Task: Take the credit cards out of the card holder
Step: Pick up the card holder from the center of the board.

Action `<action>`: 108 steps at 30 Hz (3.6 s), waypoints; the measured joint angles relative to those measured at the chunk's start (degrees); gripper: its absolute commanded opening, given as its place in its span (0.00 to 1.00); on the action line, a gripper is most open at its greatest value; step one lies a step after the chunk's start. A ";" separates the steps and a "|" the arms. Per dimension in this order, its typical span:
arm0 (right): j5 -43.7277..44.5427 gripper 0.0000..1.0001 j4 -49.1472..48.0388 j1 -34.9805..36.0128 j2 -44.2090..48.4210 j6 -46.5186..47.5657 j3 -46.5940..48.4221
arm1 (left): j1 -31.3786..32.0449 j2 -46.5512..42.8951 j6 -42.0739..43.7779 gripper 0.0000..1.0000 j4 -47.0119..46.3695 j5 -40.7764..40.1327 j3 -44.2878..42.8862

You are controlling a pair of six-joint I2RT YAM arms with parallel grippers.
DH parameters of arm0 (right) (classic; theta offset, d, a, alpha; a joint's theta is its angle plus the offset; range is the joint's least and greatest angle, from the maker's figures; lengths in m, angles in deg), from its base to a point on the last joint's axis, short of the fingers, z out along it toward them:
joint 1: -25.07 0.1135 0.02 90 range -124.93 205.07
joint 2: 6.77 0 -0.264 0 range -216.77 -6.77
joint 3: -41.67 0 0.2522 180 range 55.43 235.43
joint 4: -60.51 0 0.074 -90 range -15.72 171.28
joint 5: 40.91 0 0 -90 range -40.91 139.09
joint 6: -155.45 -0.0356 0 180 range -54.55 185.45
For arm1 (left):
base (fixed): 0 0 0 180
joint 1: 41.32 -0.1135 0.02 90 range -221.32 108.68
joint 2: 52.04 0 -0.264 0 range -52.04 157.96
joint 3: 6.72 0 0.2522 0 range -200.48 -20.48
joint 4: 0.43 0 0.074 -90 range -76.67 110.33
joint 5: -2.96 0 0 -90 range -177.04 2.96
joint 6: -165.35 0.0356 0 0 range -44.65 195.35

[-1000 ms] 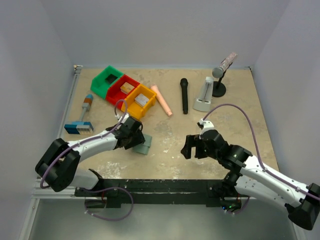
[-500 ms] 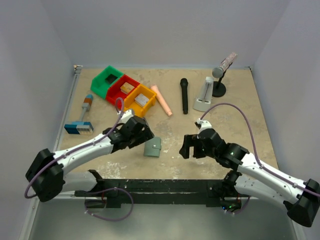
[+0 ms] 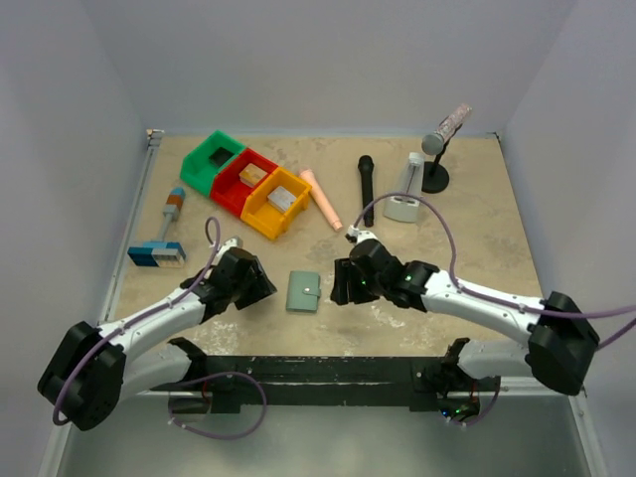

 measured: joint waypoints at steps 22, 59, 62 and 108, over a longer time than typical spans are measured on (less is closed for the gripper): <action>-5.68 0.52 -9.27 -0.83 -19.08 -9.25 5.09 | -0.17 11.34 3.69 0.41 -19.54 11.26 0.61; 3.91 0.63 5.92 1.25 -18.73 2.05 19.34 | 5.20 7.37 0.55 0.41 -18.16 9.94 3.15; 2.84 0.63 4.63 1.05 -18.86 1.36 16.96 | 5.20 7.37 0.57 0.40 -18.18 9.94 3.15; -20.11 0.35 -34.23 -6.21 -21.64 -12.87 -7.45 | 5.20 12.41 -1.99 0.35 -26.25 10.14 3.48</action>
